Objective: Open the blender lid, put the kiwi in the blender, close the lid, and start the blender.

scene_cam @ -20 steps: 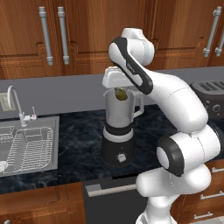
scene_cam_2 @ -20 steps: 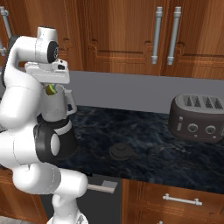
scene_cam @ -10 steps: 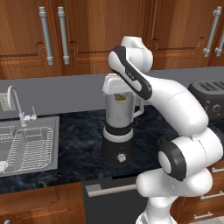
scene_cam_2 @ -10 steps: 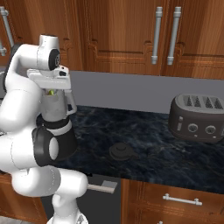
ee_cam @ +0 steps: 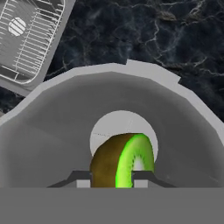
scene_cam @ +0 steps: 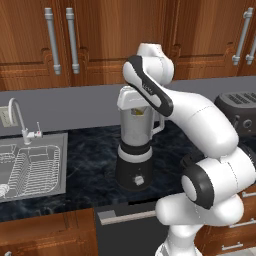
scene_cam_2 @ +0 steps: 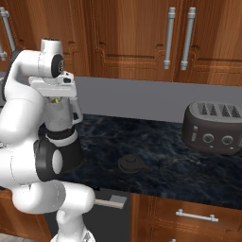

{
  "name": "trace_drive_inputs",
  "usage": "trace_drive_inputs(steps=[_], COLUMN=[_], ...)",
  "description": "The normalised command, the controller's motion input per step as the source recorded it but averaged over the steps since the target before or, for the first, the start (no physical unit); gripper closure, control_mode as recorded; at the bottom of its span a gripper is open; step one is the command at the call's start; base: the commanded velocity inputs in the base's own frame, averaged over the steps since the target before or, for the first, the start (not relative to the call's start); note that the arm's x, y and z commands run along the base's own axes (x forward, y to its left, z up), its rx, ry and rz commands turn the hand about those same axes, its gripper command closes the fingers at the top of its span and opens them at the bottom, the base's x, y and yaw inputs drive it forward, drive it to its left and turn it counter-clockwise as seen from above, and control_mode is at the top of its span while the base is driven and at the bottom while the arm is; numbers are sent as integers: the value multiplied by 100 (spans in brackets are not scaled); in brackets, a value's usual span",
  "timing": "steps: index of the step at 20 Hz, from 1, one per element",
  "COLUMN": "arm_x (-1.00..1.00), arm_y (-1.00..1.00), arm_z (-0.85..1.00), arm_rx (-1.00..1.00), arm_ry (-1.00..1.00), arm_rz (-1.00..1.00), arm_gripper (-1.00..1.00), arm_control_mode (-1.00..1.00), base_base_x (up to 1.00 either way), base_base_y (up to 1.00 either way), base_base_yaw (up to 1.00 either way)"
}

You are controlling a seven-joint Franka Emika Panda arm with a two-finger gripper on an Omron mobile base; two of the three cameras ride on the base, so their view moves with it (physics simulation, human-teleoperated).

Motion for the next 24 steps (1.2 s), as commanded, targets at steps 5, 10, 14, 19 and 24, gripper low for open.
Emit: trace_drive_inputs(steps=[5, 10, 14, 19, 24], arm_x=[-6, -5, -12, -43, -69], arm_y=[0, 0, 0, 0, -8], arm_z=[-25, -13, 0, 25, 35], arm_rx=[0, 0, 0, 0, 0], arm_ry=[0, 0, -3, -12, -19], arm_rz=[0, 0, 0, 0, -2], arm_gripper=[-100, -100, -100, -100, -100], arm_control_mode=[-100, -100, -100, -100, -100], base_base_x=[0, 0, 0, 0, 0], base_base_y=[0, 0, 0, 0, 0], base_base_yaw=[0, 0, 0, 0, 0])
